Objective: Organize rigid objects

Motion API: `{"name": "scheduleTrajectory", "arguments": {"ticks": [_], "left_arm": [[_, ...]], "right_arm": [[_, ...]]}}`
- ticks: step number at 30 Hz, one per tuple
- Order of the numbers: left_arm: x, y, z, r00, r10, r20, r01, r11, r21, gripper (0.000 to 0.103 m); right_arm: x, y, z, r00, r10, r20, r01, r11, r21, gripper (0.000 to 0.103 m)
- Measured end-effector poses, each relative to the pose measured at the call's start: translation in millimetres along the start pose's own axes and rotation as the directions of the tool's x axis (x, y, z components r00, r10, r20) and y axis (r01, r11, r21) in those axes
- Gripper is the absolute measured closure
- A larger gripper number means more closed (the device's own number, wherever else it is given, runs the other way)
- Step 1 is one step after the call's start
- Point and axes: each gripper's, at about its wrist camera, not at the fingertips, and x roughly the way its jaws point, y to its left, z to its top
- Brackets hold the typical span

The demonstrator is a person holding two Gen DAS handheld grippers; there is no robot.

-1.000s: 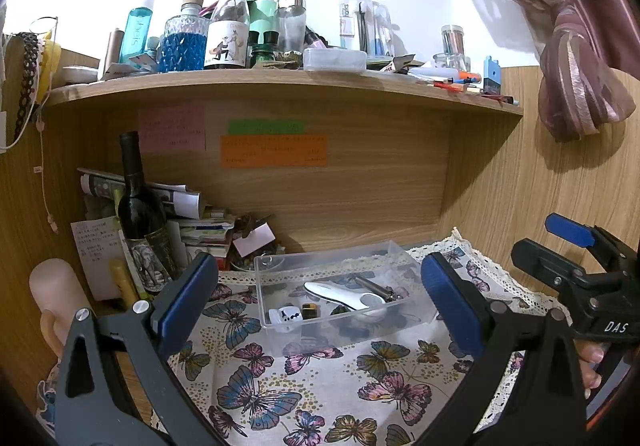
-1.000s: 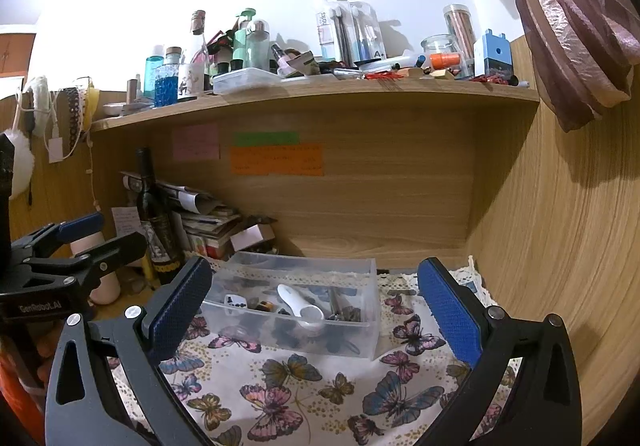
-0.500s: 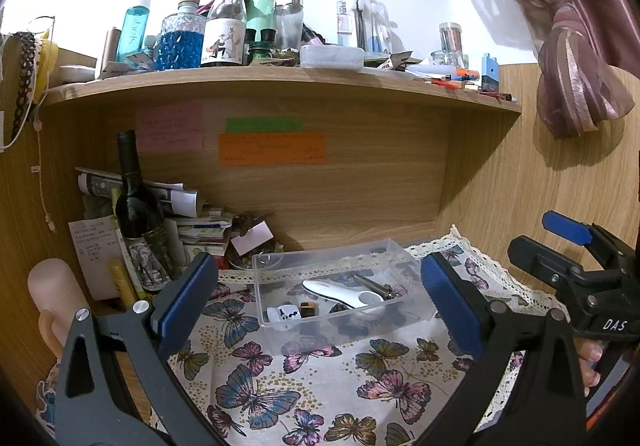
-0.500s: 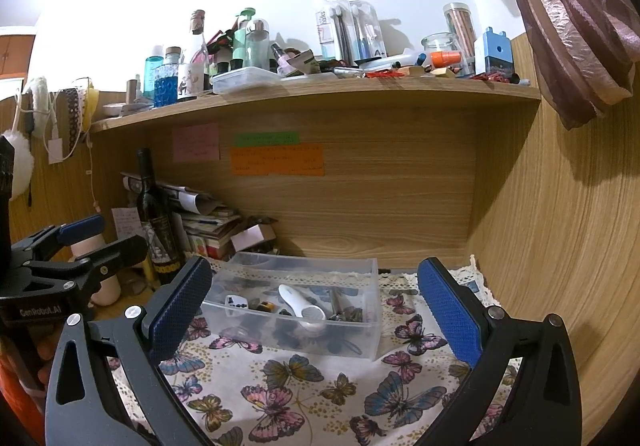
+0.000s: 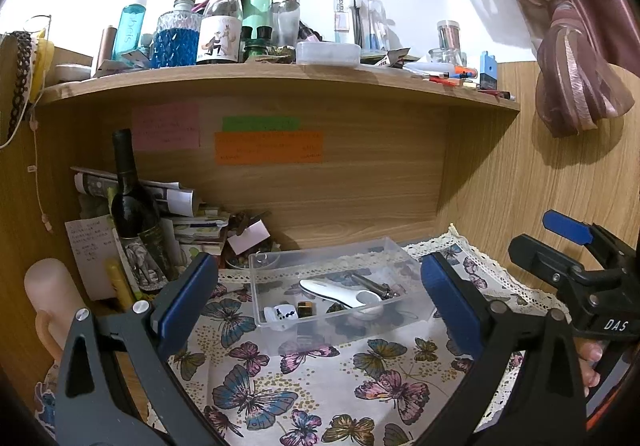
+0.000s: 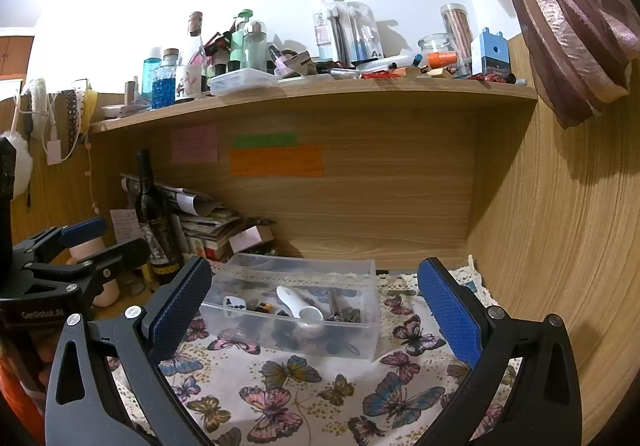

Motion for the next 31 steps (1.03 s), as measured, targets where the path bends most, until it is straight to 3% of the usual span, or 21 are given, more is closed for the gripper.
{"name": "scheduleTrajectory", "arguments": {"ticks": [31], "left_arm": [[1, 10, -1, 1.0, -0.027, 0.006, 0.027, 1.0, 0.0, 0.0]], "right_arm": [[10, 6, -6, 1.0, -0.005, -0.015, 0.005, 1.0, -0.01, 0.0]]}}
